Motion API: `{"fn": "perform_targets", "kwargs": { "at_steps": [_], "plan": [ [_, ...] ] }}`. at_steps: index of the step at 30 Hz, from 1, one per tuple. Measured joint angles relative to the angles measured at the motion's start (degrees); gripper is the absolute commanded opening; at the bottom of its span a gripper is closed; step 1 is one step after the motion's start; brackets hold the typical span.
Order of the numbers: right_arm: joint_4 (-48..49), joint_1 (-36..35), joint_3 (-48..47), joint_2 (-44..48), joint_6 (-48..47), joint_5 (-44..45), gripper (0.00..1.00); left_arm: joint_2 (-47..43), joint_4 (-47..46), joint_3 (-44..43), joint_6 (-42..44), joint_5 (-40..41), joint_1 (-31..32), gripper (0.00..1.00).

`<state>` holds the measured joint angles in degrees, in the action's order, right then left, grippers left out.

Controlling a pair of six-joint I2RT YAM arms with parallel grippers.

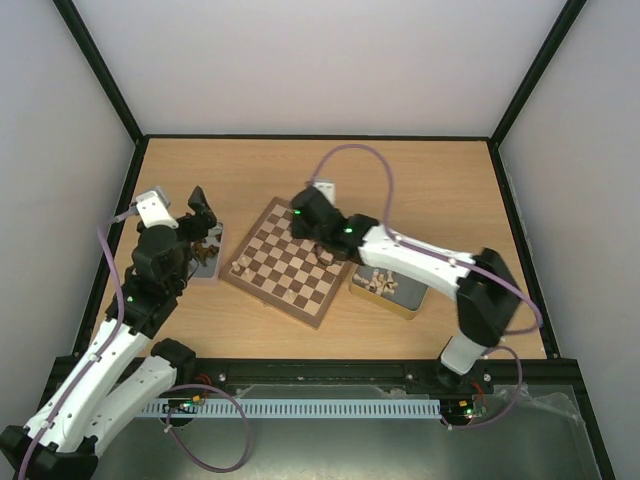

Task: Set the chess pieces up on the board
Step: Pick up the chess piece from the storage box.

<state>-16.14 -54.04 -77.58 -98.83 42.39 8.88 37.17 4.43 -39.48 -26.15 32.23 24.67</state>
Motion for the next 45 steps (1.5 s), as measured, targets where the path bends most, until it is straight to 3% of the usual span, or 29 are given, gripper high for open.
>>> {"fn": "perform_targets", "kwargs": {
  "at_steps": [8, 15, 19, 23, 29, 38, 43, 45],
  "plan": [
    [-3.0, 8.5, 23.0, 22.1, 5.5, 10.0, 0.41, 3.0, -4.3, 0.8, 1.2, -8.4, -0.5, 1.0],
    [-8.4, 17.3, 37.1, 29.9, 9.5, 12.3, 0.41, 10.6, -4.8, -0.1, 0.6, -18.0, -3.4, 1.0],
    [-8.4, 19.7, 40.1, 29.9, 8.8, 9.0, 0.37, 14.6, -4.6, -1.6, -0.7, -23.4, -4.6, 1.0],
    [-7.1, 20.3, 41.5, 27.8, 7.7, 5.2, 0.29, 14.7, -5.2, -1.7, -1.7, -26.7, -4.8, 1.0],
    [-5.4, 20.3, 43.7, 24.7, 6.2, 1.5, 0.24, 14.8, -6.4, -1.7, -2.2, -29.2, -4.8, 0.99],
    [-3.1, 20.3, 43.7, 20.4, 3.5, -1.7, 0.26, 15.8, -6.7, -1.7, -2.5, -30.4, -4.8, 1.0],
    [-2.8, 20.3, 43.7, 19.4, 2.4, -1.9, 0.09, 15.9, -6.7, -1.7, -2.5, -30.8, -4.8, 0.99],
    [-2.6, 20.4, 43.6, 19.3, 2.3, -1.8, 0.06, 15.9, -6.7, -1.7, -2.5, -30.9, -4.8, 0.99]
  ]
}}
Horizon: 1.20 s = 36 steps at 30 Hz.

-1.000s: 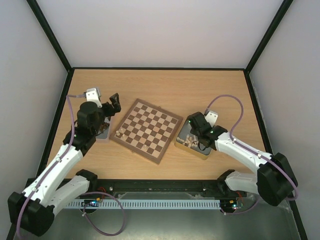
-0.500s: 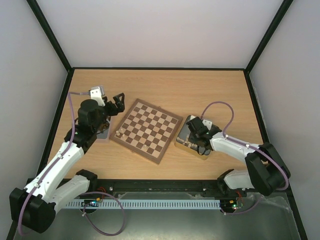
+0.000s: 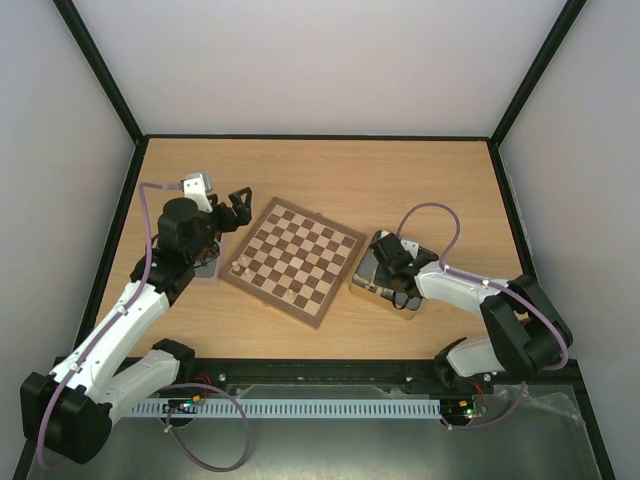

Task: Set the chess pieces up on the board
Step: Pick up the chess piece from the storage box.

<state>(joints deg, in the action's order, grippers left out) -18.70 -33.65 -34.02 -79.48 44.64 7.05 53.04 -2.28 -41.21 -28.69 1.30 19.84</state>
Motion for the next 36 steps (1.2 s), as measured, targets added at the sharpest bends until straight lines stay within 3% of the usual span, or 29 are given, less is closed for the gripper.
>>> {"fn": "perform_targets", "kwargs": {
  "at_steps": [7, 17, 23, 30, 36],
  "plan": [
    [0.5, 0.0, -0.5, 1.8, -2.3, 0.2, 0.07, -0.4, -1.0, 0.0, 0.9, -4.9, 0.0, 1.0],
    [7.5, 0.0, -1.3, 22.2, -10.1, -4.2, 0.09, -1.3, -10.2, 0.7, -0.1, -22.1, 0.0, 1.0],
    [16.2, 0.0, -1.3, 27.2, -12.4, -9.3, 0.09, 6.1, -10.8, -1.6, -3.9, -30.1, 2.1, 0.99],
    [17.3, 0.0, -1.2, 26.7, -13.1, -9.6, 0.09, 12.8, -10.7, -4.3, -7.8, -32.4, 7.3, 0.94],
    [17.7, 0.0, -1.1, 28.2, -13.1, -11.5, 0.09, 21.4, -15.6, -3.8, -21.3, -33.7, 9.7, 0.88]
  ]
}}
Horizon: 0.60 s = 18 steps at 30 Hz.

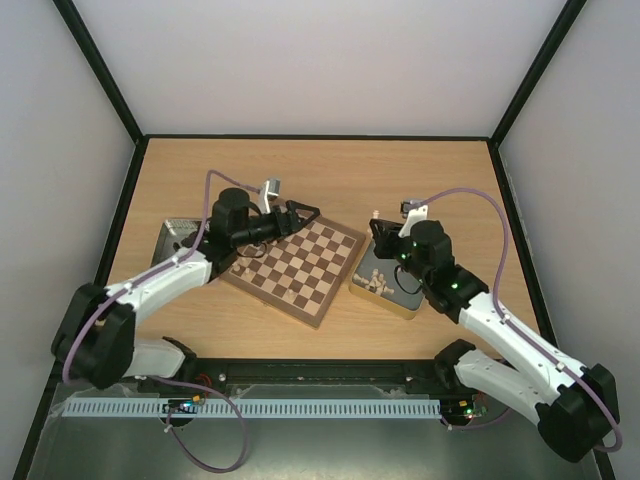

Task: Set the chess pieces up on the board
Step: Pick up the chess piece from the storage box.

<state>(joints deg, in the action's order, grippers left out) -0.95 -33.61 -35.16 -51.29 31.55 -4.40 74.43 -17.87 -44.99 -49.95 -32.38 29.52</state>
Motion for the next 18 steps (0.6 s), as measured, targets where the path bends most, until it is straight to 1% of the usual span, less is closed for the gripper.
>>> {"fn": "perform_targets", "kwargs": {
  "at_steps": [5, 9, 12, 15, 18],
  "plan": [
    [1.7, 0.0, 0.0, 1.9, 0.0, -3.7, 0.09, 7.6, -17.6, 5.0, -20.7, -2.1, 2.2, 0.87],
    [2.2, 0.0, 0.0, 2.5, -0.1, -7.1, 0.09, 13.7, -32.2, 5.2, -35.1, -3.3, 4.8, 0.84],
    [2.6, 0.0, -0.2, 3.0, -0.1, -9.5, 0.09, 18.6, -43.2, 4.2, -45.7, -3.8, 6.7, 0.78],
    [2.7, 0.0, -0.9, 3.6, -0.1, -11.3, 0.09, 23.4, -52.2, 2.7, -55.0, -3.8, 8.4, 0.68],
    [3.0, 0.0, -1.5, 4.3, -0.1, -12.4, 0.1, 27.5, -59.0, 1.3, -61.9, -3.6, 9.9, 0.64]
  ]
}}
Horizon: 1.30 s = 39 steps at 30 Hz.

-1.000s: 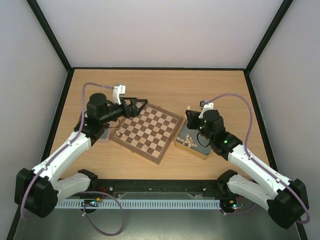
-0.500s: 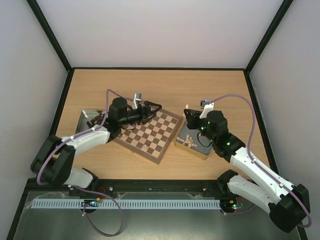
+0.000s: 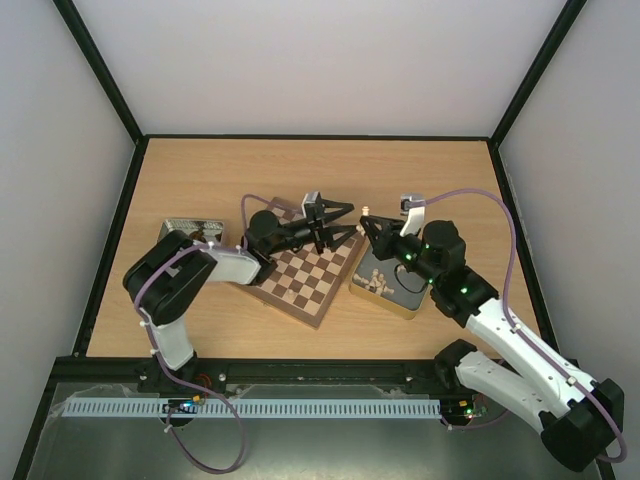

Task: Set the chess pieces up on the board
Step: Pick up the chess piece from the storage box.

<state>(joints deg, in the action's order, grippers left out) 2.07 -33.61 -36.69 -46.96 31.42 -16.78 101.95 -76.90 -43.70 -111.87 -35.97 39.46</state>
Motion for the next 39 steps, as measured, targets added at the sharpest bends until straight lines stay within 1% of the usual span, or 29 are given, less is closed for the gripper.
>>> {"fn": "perform_targets", "kwargs": {
  "at_steps": [3, 8, 10, 14, 19, 30, 39],
  "plan": [
    [0.4, 0.0, -0.5, 0.5, 0.0, -0.5, 0.09, 2.1, -3.0, -1.5, -4.1, 0.1, 1.3, 0.61],
    [0.4, 0.0, -0.6, 0.7, 0.0, -0.5, 0.09, 2.3, -4.5, -1.9, -6.8, 0.2, 2.1, 0.51],
    [0.4, 0.0, -0.6, 0.9, 0.0, -0.4, 0.09, 2.3, -4.9, -2.0, -7.2, 0.1, 2.3, 0.46],
    [0.4, 0.0, -0.6, 0.9, -0.1, -0.4, 0.09, 2.3, -5.0, -2.1, -7.3, 0.0, 2.6, 0.42],
    [0.8, 0.0, -0.7, 0.9, -0.2, -0.2, 0.09, 2.3, -5.0, -2.1, -7.3, 0.0, 2.7, 0.33],
    [1.2, 0.0, -0.8, 0.9, -0.2, 0.2, 0.09, 2.3, -4.6, -2.5, -7.3, -0.1, 2.8, 0.26],
    [1.4, 0.0, -0.8, 0.6, -0.1, 0.7, 0.09, 2.1, -4.2, -2.6, -7.3, -0.6, 2.8, 0.13]
  ]
}}
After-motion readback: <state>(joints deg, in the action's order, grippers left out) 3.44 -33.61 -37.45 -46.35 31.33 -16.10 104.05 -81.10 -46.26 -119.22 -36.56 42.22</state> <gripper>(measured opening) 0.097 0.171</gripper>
